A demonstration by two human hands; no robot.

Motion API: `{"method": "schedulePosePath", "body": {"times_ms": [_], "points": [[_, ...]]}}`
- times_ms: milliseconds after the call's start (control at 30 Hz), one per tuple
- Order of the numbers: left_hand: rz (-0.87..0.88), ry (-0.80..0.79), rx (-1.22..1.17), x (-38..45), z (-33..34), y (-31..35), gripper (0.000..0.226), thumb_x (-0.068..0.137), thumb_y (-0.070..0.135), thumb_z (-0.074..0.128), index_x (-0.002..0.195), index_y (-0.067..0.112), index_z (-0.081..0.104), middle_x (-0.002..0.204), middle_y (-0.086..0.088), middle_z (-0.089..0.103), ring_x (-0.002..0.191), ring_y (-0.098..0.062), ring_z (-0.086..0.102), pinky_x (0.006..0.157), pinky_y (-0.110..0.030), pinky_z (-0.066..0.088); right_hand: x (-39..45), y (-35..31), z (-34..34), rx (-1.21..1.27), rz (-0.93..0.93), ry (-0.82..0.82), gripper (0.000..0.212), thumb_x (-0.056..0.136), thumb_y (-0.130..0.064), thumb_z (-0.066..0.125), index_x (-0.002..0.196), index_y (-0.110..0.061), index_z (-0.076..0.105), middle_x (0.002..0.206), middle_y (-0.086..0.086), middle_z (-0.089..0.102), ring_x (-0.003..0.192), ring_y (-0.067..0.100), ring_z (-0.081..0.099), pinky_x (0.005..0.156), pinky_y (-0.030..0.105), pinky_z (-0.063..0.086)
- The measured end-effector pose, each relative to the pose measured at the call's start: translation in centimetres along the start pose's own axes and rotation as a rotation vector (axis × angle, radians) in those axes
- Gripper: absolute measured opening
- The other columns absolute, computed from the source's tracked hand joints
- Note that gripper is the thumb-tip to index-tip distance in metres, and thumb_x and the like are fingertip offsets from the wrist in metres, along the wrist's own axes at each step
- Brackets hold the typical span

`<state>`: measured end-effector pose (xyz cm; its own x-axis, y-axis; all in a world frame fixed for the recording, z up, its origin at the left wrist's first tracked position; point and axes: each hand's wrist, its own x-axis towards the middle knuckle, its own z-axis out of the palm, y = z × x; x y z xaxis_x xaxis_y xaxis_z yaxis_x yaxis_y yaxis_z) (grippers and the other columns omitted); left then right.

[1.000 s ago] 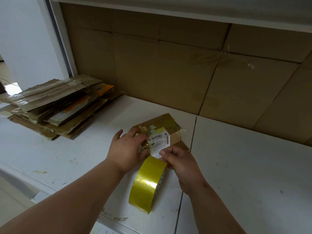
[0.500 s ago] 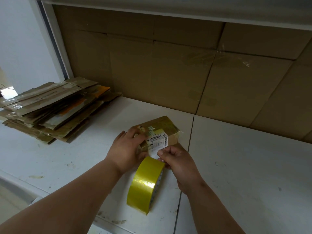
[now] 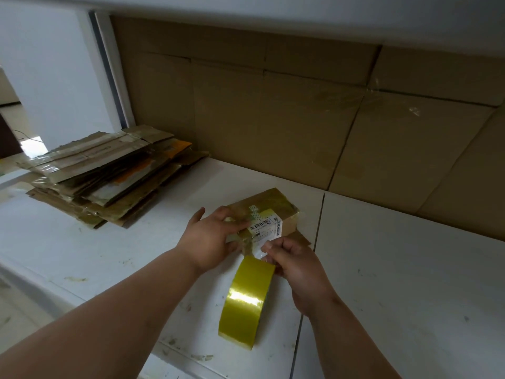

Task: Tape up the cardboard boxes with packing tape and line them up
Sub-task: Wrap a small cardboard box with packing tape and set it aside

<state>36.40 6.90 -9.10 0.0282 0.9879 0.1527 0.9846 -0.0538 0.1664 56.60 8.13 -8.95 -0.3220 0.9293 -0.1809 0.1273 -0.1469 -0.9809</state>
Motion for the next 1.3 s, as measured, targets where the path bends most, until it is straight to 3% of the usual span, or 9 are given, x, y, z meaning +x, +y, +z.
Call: {"method": "schedulePosePath", "body": {"times_ms": [100, 233, 400, 500, 633, 733, 933, 1033, 1300], "points": [[-0.084, 0.019, -0.165, -0.1, -1.3, 0.8, 0.091, 0.089, 0.038, 0.065, 0.157, 0.038, 0.005, 0.153, 0.006, 0.036, 0.117, -0.016, 0.059, 0.111, -0.042, 0.035, -0.2, -0.2, -0.1, 0.071, 0.013, -0.018, 0.014, 0.089, -0.01, 0.066, 0.078, -0.015, 0.072, 0.072, -0.004, 0.068, 0.078, 0.015, 0.062, 0.082, 0.034, 0.05], [-0.175, 0.341, -0.467, -1.5, -2.7, 3.1, 0.056, 0.076, 0.044, 0.062, 0.13, 0.035, 0.05, 0.125, 0.012, 0.05, 0.097, -0.01, 0.059, 0.092, -0.038, 0.04, -0.5, -0.3, -0.1, 0.121, 0.003, -0.029, 0.021, 0.084, 0.006, 0.064, 0.077, -0.013, 0.07, 0.084, 0.003, 0.071, 0.085, 0.019, 0.064, 0.081, 0.033, 0.05], [-0.247, -0.094, -0.897, -2.1, -3.1, 4.8, 0.027, 0.069, 0.029, 0.076, 0.09, 0.024, 0.06, 0.089, 0.001, 0.07, 0.086, -0.019, 0.065, 0.084, -0.04, 0.052, -0.6, 0.1, 0.0, 0.082, 0.002, -0.01, 0.016, 0.086, 0.003, 0.064, 0.086, -0.011, 0.071, 0.096, 0.009, 0.073, 0.097, 0.024, 0.068, 0.091, 0.037, 0.053], [-0.321, -0.137, -1.001, -2.1, -2.9, 4.7, 0.023, 0.069, 0.02, 0.074, 0.087, 0.015, 0.06, 0.08, -0.004, 0.064, 0.079, -0.019, 0.058, 0.076, -0.036, 0.047, -0.8, -0.1, 0.2, 0.028, -0.01, 0.007, 0.013, 0.086, 0.001, 0.065, 0.094, -0.009, 0.071, 0.104, 0.008, 0.073, 0.104, 0.022, 0.068, 0.092, 0.033, 0.054], [-0.39, -0.117, -1.024, -2.2, -2.5, 5.2, 0.019, 0.082, -0.001, 0.067, 0.081, 0.014, 0.055, 0.077, -0.005, 0.063, 0.077, -0.017, 0.057, 0.072, -0.031, 0.043, -1.7, -1.1, 0.5, -0.044, -0.027, 0.012, 0.017, 0.086, -0.002, 0.067, 0.084, -0.019, 0.069, 0.086, -0.005, 0.073, 0.083, 0.001, 0.068, 0.068, 0.01, 0.047], [-0.374, -0.13, -1.016, -2.4, -2.3, 5.4, 0.017, 0.088, 0.0, 0.061, 0.083, 0.016, 0.059, 0.08, -0.007, 0.068, 0.08, -0.018, 0.061, 0.076, -0.032, 0.045, -2.0, -1.3, 0.6, -0.11, -0.032, 0.044, 0.017, 0.088, -0.004, 0.067, 0.084, -0.021, 0.067, 0.081, -0.009, 0.072, 0.07, -0.005, 0.064, 0.058, 0.006, 0.043], [-0.326, -0.155, -0.974, -2.3, -3.2, 6.1, 0.018, 0.083, 0.003, 0.067, 0.082, 0.022, 0.068, 0.085, -0.007, 0.069, 0.082, -0.021, 0.063, 0.074, -0.032, 0.047, -2.6, -2.1, 0.5, -0.376, -0.056, 0.139, 0.011, 0.087, -0.015, 0.07, 0.098, -0.018, 0.069, 0.09, -0.005, 0.073, 0.086, 0.007, 0.066, 0.061, 0.01, 0.043], [-0.295, -0.197, -0.935, -2.2, -4.0, 6.6, 0.017, 0.075, 0.003, 0.075, 0.085, 0.016, 0.07, 0.082, -0.004, 0.066, 0.076, -0.014, 0.058, 0.07, -0.029, 0.045, -3.1, -2.6, 0.4, -0.526, -0.087, 0.149, 0.014, 0.09, -0.014, 0.063, 0.103, -0.013, 0.068, 0.095, 0.001, 0.072, 0.09, 0.016, 0.066, 0.072, 0.024, 0.049], [-0.131, -0.151, -0.536, -2.3, -5.4, 8.6, 0.023, 0.082, 0.0, 0.059, 0.079, 0.019, 0.072, 0.076, 0.011, 0.068, 0.073, -0.003, 0.059, 0.055, -0.005, 0.038, -6.4, -4.4, 0.3, -1.062, -0.263, 0.239, 0.024, 0.097, -0.035, 0.046, 0.103, -0.013, 0.053, 0.098, 0.005, 0.062, 0.089, 0.026, 0.059, 0.073, 0.031, 0.043]]}}
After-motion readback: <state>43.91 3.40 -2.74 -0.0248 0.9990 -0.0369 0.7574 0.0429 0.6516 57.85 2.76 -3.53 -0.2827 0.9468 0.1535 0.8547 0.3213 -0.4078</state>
